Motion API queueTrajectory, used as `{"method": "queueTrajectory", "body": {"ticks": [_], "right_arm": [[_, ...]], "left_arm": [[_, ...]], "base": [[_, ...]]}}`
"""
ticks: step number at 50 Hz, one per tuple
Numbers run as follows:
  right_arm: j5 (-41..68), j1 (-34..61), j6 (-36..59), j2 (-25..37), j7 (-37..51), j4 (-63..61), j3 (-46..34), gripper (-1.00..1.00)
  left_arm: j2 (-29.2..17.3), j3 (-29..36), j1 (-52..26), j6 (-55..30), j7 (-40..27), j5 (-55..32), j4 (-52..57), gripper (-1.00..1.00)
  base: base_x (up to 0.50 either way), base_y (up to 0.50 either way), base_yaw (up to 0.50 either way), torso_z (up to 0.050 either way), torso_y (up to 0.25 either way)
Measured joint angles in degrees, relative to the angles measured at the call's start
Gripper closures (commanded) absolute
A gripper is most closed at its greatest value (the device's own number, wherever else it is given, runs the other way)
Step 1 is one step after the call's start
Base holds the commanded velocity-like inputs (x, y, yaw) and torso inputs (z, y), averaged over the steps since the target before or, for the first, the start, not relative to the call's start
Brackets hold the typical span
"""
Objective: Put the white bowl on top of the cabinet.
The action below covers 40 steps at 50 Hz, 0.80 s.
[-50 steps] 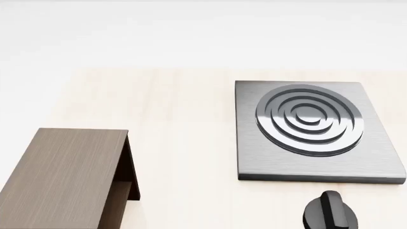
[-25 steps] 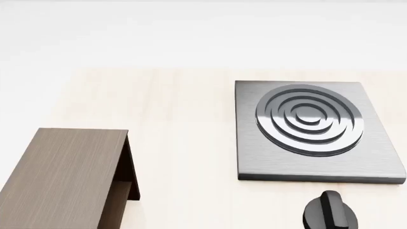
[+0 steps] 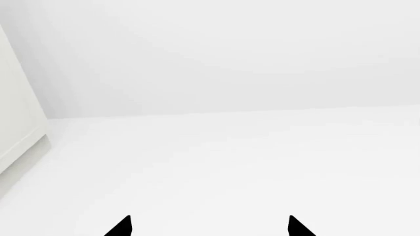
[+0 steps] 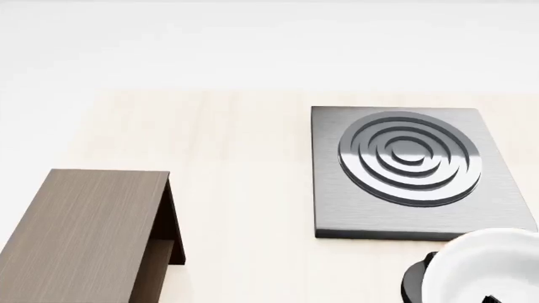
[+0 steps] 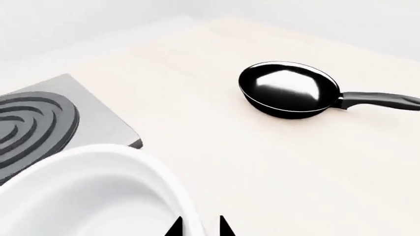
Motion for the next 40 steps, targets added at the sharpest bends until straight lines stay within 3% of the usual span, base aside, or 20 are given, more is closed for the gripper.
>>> {"method": "queueTrajectory", "body": {"ticks": [8,23,40], "right_arm": [[6.1,1.4,2.2,-0.5,3.6,-3.5,4.8,1.00],[24.9,6.9,8.4,1.3,18.2,-8.5,14.6,1.00],[31.4,13.8,12.3,1.1,23.2,-9.6,12.1,1.00]], "left_arm": [[0.0,0.0,0.0,0.2,0.2,-0.3,-0.2,-1.00],[0.1,0.0,0.1,0.4,0.4,-0.5,-0.2,-1.00],[0.1,0.1,-0.2,0.6,0.6,-0.6,-0.7,-1.00]], "base": [[0.00,0.00,0.00,0.000,0.000],[0.00,0.00,0.00,0.000,0.001],[0.00,0.00,0.00,0.000,0.001]]}}
